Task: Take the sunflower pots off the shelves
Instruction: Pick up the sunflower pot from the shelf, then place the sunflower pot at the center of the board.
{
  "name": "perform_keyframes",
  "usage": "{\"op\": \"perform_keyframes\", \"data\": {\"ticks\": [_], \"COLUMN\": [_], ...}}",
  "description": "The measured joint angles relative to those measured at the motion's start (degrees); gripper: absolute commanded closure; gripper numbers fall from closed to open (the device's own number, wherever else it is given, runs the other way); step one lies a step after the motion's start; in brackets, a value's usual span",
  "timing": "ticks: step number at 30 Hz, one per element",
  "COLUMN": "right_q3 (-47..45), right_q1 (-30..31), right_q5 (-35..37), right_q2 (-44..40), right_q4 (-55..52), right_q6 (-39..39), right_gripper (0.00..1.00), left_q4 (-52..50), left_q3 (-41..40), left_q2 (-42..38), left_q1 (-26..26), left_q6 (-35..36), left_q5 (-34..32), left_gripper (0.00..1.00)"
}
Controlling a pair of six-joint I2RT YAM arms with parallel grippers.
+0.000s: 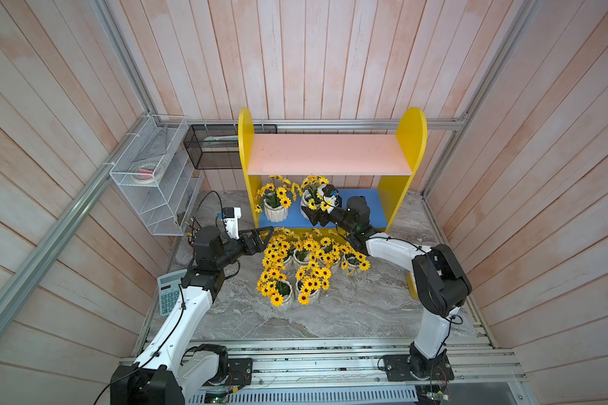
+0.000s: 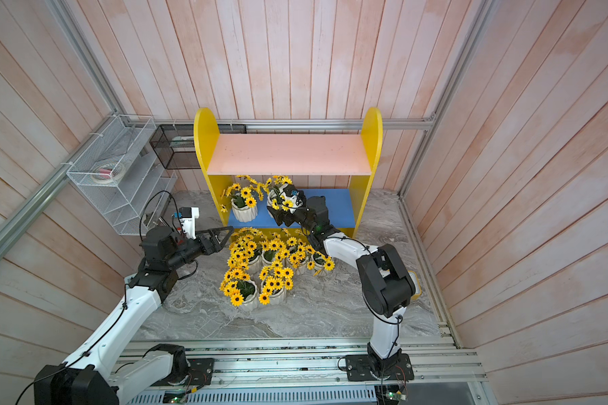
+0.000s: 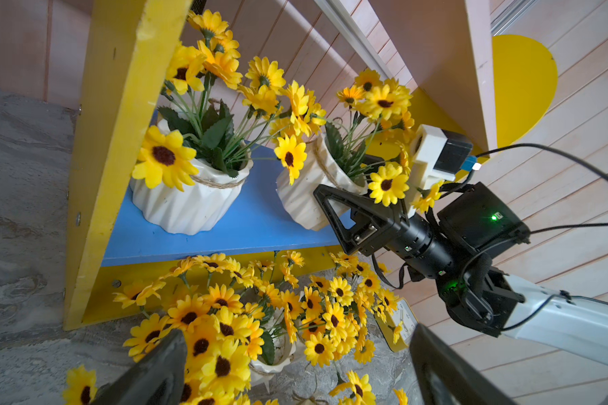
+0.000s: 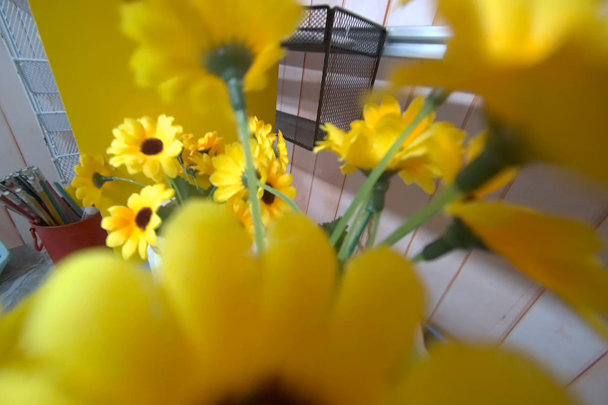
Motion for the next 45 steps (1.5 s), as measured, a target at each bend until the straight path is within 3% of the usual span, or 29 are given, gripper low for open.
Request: {"op": "perform_keyframes", "data": {"ticks": [7,26,38,45], "right_q3": [-9.16,-22.62,-43.91,-58.29], "right_q1": [1.2,5.51,23.02,31.47], "right_q5": [4.33,14.73,33.11,42.97], "right_q2": [-5.79,-24.35,-54.36,-60.43], "right_q4": [2.05,0.2,-2.84,-1.75], "right_q6": [1.14,-0.63,-1.68,1.14], "right_gripper": [1.0,1.0,1.0,1.0], "left_q4": [2.93,4.9,5.35,5.31], "left_q3": [-1.05,-1.18,-1.9,-2.12], "left_q2": [-0.33,-2.16,-3.37,-5.68], "left_q1": [-0.13,-3.58,-5.11,-5.44], "left_q6": [-1.55,-2.12,-2.12,-1.66], "left_q5": [2.99,4.94,4.98,4.02], "left_gripper": [0.0,0.0,0.0,0.0]}}
